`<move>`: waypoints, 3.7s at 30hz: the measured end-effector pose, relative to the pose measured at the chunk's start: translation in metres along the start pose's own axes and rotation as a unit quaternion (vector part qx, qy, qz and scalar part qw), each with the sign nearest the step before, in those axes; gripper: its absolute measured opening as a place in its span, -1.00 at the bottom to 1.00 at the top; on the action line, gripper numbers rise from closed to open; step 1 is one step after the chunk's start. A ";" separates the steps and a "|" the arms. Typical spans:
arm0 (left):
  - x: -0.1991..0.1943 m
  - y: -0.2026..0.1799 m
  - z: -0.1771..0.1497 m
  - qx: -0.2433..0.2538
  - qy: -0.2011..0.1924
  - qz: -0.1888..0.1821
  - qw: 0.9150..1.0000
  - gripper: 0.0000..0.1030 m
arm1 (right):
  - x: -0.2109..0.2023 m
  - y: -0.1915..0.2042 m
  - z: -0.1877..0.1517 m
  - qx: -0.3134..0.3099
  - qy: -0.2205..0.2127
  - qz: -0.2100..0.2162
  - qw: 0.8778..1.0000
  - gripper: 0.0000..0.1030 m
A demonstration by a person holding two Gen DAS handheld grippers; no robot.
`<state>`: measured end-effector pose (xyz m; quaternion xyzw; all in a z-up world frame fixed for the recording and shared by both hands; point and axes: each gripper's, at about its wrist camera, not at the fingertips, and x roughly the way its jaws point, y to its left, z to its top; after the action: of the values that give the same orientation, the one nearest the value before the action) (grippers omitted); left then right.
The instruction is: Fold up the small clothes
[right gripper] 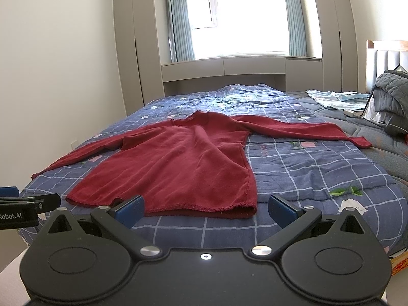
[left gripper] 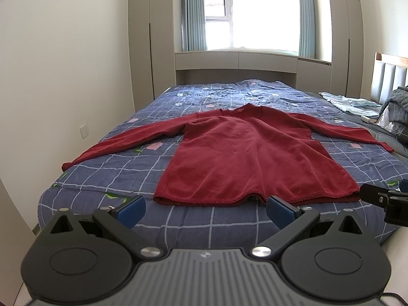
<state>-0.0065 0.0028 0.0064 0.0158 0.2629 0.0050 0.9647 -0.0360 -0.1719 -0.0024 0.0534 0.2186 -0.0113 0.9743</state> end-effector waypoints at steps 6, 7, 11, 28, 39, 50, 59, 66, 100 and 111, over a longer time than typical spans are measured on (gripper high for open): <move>-0.002 0.000 0.001 0.000 -0.002 0.000 1.000 0.99 | 0.000 0.000 -0.001 0.000 0.000 0.000 1.000 0.99; -0.002 0.000 0.001 0.000 -0.002 0.000 1.000 0.99 | 0.000 0.000 -0.001 0.000 0.000 0.000 1.000 0.99; -0.002 0.000 0.001 0.000 -0.002 0.000 1.000 0.99 | 0.000 -0.001 -0.001 0.000 0.000 0.000 1.000 0.99; 0.021 -0.010 0.012 0.007 0.048 -0.029 0.998 0.99 | 0.021 -0.003 0.018 0.003 0.045 -0.028 0.999 0.99; 0.099 -0.028 0.072 -0.013 0.087 -0.089 0.992 0.99 | 0.095 -0.034 0.067 -0.007 0.067 -0.081 0.994 0.99; 0.206 -0.077 0.127 0.000 0.090 -0.104 0.991 0.99 | 0.183 -0.104 0.105 0.012 0.061 -0.112 0.992 0.99; 0.306 -0.135 0.176 0.016 0.067 -0.136 0.988 0.99 | 0.266 -0.169 0.122 0.021 0.065 -0.146 0.987 0.99; 0.366 -0.183 0.190 0.044 0.058 -0.149 0.986 0.99 | 0.303 -0.225 0.125 0.023 0.057 -0.184 0.981 0.99; 0.518 -0.299 0.238 0.299 0.204 -0.340 0.868 -0.03 | 0.299 -0.452 0.096 0.332 0.046 -0.175 0.926 0.69; 0.488 -0.323 0.248 0.321 0.121 -0.319 0.883 -0.84 | 0.306 -0.459 0.106 0.308 0.037 -0.241 0.920 -0.86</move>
<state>0.5406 -0.3179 -0.0386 0.2394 0.3556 -0.3864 0.8166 0.2653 -0.6391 -0.0829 0.2966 0.2463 -0.3110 0.8687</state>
